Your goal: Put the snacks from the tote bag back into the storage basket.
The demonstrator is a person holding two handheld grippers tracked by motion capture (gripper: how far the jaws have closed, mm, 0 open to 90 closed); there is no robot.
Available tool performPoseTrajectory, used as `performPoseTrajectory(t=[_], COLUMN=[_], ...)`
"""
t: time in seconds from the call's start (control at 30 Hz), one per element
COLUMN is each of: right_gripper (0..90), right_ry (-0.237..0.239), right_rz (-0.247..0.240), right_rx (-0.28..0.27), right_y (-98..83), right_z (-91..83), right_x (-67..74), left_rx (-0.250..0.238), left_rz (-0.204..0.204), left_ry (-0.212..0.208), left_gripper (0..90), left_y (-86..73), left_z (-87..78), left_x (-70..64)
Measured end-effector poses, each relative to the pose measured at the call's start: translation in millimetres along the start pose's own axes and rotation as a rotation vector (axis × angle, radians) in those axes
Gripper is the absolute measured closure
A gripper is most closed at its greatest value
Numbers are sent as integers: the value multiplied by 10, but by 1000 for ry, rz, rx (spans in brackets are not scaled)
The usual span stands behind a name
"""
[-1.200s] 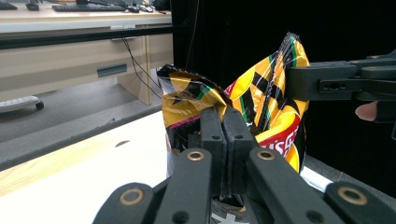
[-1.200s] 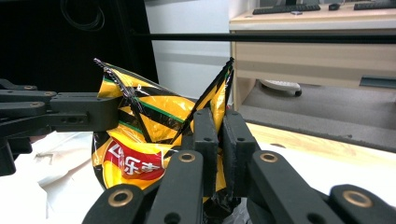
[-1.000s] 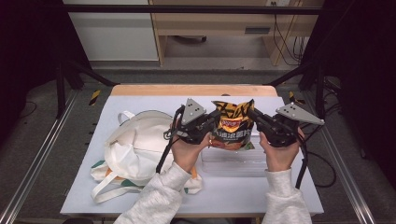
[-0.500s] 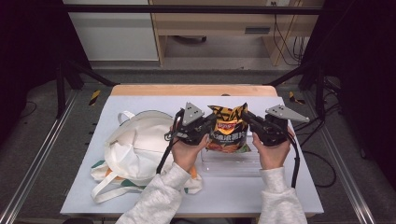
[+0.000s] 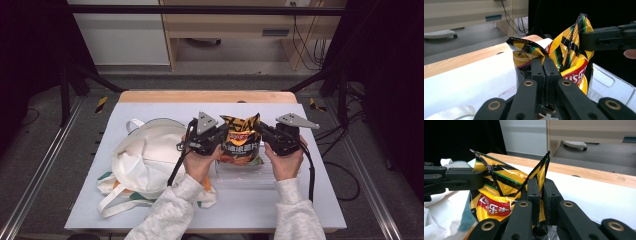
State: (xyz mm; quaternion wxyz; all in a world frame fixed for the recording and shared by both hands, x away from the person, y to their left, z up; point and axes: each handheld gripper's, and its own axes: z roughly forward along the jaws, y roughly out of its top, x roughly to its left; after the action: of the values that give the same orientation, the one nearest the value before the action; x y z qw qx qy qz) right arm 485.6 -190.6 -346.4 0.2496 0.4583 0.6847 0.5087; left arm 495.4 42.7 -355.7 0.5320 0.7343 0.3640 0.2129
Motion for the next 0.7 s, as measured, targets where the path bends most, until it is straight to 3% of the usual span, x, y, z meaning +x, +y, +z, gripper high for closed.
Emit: performPoseTrajectory(t=[0.47,0.7], right_gripper=[839,707], right_ry=[-25,-51], right_rz=[-15,-38], right_rx=[16,-12], right_y=[-39,-54], right_z=[97,167], right_x=[1,-2], left_rx=[9,-12], left_rz=[7,19], left_ry=[22,40], left_gripper=[862,784], left_y=[-44,-53], left_z=[63,110], left_x=[32,75])
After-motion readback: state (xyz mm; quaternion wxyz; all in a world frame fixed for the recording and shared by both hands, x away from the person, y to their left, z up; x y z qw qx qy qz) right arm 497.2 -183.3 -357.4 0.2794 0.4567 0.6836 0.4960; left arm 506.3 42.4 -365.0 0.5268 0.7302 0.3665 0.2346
